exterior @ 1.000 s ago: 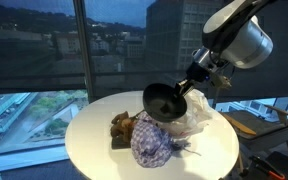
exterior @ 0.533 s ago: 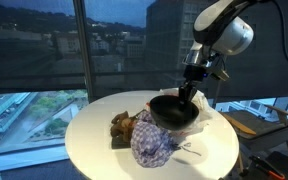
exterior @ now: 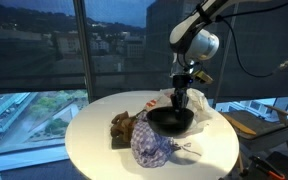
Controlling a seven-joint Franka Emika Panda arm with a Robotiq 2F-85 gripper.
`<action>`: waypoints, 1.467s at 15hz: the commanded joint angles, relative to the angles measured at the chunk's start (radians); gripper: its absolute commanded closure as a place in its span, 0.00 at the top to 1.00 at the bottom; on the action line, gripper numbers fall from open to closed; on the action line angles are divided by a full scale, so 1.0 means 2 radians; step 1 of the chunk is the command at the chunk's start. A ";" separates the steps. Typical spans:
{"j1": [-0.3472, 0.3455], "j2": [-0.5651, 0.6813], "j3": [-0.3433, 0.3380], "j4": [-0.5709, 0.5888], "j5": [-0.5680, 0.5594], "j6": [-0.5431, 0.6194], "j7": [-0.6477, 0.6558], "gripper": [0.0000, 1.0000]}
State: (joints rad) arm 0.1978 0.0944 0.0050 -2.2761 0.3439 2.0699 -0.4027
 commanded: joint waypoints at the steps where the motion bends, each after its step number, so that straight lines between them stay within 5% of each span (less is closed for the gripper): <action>1: -0.021 0.047 0.022 0.055 -0.048 -0.005 0.062 0.04; 8: -0.031 0.080 0.033 0.099 -0.068 -0.058 0.152 0.02; 10: -0.031 0.083 0.034 0.106 -0.071 -0.067 0.170 0.32; 19: -0.028 0.088 0.033 0.120 -0.087 -0.069 0.227 0.98; 21: -0.028 0.088 0.033 0.120 -0.088 -0.062 0.231 1.00; 22: -0.036 0.091 0.029 0.082 -0.080 -0.014 0.208 1.00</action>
State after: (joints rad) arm 0.1546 0.2597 0.0524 -2.0650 0.1861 1.9512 0.0317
